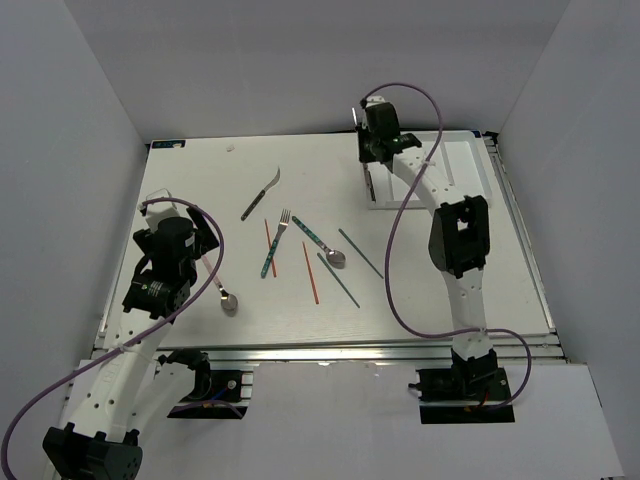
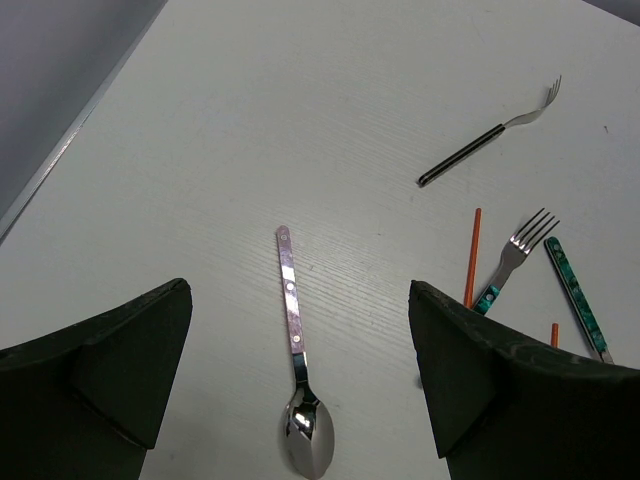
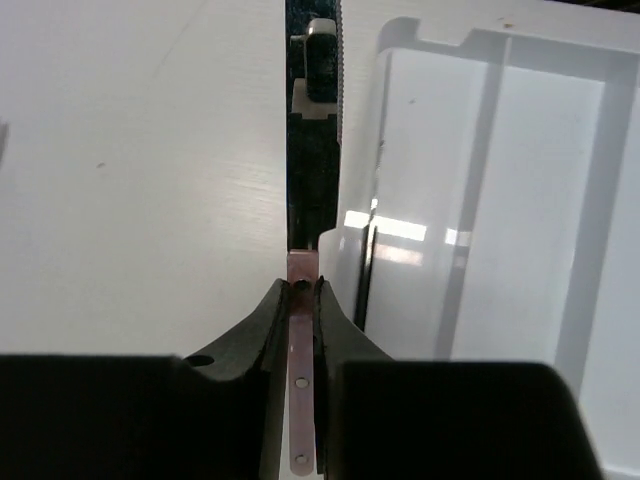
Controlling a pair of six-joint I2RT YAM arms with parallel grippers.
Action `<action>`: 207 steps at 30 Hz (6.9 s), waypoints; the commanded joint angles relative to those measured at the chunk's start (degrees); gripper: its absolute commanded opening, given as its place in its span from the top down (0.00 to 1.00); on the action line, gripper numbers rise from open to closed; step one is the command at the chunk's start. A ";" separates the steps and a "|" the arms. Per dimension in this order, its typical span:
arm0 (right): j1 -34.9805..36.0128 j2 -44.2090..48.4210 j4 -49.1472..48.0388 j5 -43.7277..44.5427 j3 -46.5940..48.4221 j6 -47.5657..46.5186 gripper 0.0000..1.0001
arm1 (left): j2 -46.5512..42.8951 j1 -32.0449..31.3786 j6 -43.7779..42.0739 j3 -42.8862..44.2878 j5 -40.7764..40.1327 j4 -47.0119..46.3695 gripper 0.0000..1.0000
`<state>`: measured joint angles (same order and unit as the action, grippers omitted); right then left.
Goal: Sort the eating utensils into containers
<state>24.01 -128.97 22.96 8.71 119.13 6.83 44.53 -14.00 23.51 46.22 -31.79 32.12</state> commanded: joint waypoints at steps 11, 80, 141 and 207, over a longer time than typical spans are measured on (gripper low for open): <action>-4.06 -9.81 -0.46 4.21 8.13 -2.61 1.00 | 0.91 0.29 -0.48 0.28 -0.29 -0.48 0.02; 19.85 -3.04 4.02 -2.64 -16.91 -9.82 0.81 | 1.87 0.20 -0.30 0.36 -0.11 -0.04 0.02; -9.18 6.31 3.05 -2.84 2.45 2.31 0.11 | 14.51 0.90 9.95 1.77 3.13 -0.12 0.02; 11.23 47.50 -54.76 -41.32 -69.65 32.37 0.12 | 14.26 -4.80 24.39 -15.98 57.71 -40.46 1.00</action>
<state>34.33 -80.25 -22.28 -31.70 48.60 37.52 58.78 -17.08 46.24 31.22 15.42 1.54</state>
